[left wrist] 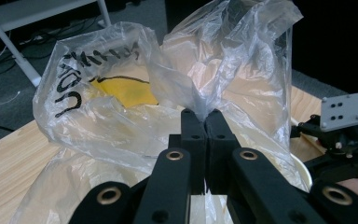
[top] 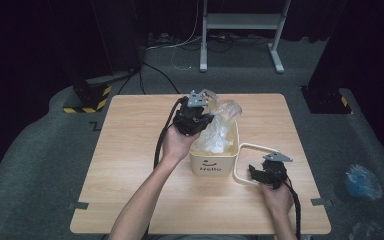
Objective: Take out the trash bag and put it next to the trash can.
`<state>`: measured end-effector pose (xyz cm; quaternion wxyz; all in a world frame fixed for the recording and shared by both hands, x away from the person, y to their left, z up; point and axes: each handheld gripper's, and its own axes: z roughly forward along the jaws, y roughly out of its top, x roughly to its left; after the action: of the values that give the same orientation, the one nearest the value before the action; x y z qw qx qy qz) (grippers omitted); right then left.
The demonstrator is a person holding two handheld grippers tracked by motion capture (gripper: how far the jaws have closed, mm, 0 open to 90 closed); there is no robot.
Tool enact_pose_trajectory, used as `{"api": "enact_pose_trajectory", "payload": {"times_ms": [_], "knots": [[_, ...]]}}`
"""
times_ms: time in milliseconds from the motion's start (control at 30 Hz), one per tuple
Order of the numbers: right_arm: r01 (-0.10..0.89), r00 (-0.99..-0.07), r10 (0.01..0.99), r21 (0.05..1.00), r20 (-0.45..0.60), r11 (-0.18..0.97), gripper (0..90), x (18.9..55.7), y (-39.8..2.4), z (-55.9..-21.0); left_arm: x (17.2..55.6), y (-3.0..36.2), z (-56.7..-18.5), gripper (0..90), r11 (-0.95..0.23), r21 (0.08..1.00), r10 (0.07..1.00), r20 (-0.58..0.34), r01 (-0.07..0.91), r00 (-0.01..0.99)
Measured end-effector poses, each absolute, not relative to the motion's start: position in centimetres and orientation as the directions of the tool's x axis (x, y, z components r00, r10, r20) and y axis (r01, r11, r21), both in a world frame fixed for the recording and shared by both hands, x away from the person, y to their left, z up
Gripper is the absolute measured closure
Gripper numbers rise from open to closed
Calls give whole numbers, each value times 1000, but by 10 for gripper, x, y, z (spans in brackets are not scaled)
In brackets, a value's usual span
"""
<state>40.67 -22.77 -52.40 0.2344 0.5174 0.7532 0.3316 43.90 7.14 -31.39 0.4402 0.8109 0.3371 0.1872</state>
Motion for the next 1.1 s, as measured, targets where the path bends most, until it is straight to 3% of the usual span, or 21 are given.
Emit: {"api": "enact_pose_trajectory", "payload": {"times_ms": [1100], "knots": [[624, -355, 935, 742, -10, 245, 269, 407, -228, -524, 431, 99, -271, 881, -322, 881, 738, 3, 347, 675]]}}
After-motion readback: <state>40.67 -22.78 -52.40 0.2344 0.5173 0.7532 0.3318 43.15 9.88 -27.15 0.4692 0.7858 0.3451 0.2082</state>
